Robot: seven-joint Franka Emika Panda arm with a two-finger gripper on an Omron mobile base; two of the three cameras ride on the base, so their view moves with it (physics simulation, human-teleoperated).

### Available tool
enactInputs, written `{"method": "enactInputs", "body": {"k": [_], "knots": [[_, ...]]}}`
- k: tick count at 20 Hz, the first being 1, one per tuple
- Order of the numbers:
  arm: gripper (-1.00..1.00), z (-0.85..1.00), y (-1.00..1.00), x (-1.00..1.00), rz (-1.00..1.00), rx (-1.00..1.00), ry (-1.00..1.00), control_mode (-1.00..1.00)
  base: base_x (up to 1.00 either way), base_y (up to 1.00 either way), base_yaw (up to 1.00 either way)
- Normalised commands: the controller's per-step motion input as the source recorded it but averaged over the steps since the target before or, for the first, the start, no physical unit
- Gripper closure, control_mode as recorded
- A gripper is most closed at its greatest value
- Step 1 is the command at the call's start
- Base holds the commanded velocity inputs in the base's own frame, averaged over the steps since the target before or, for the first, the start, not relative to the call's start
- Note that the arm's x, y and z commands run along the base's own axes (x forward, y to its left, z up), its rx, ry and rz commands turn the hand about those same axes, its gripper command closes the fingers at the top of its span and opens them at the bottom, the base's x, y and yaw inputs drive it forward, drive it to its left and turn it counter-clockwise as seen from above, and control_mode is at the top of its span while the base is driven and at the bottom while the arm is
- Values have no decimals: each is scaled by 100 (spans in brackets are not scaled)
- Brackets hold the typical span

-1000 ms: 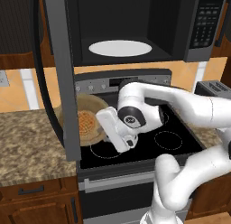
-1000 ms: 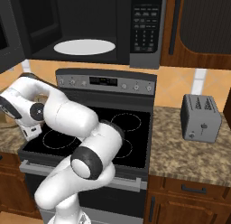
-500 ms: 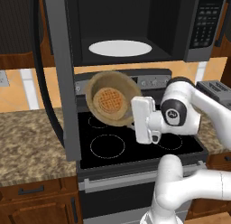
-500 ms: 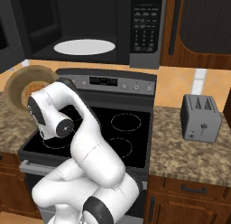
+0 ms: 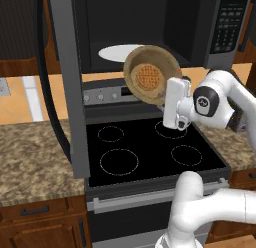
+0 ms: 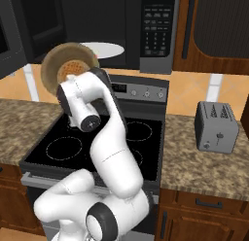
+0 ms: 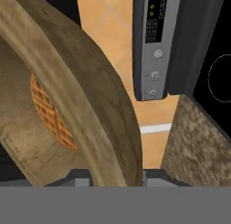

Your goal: Open the microwave, place the bowl with waffle inside the microwave, then close the microwave door and turn it on.

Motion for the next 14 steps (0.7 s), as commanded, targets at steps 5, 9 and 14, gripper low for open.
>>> {"method": "enactInputs", "body": {"k": [5, 9, 14], "knots": [[100, 100, -4, 92, -16, 0, 13, -100, 0, 0, 0], [100, 100, 0, 100, -12, 0, 34, -100, 0, 0, 0], [100, 100, 0, 100, -14, 0, 37, -100, 0, 0, 0]]}}
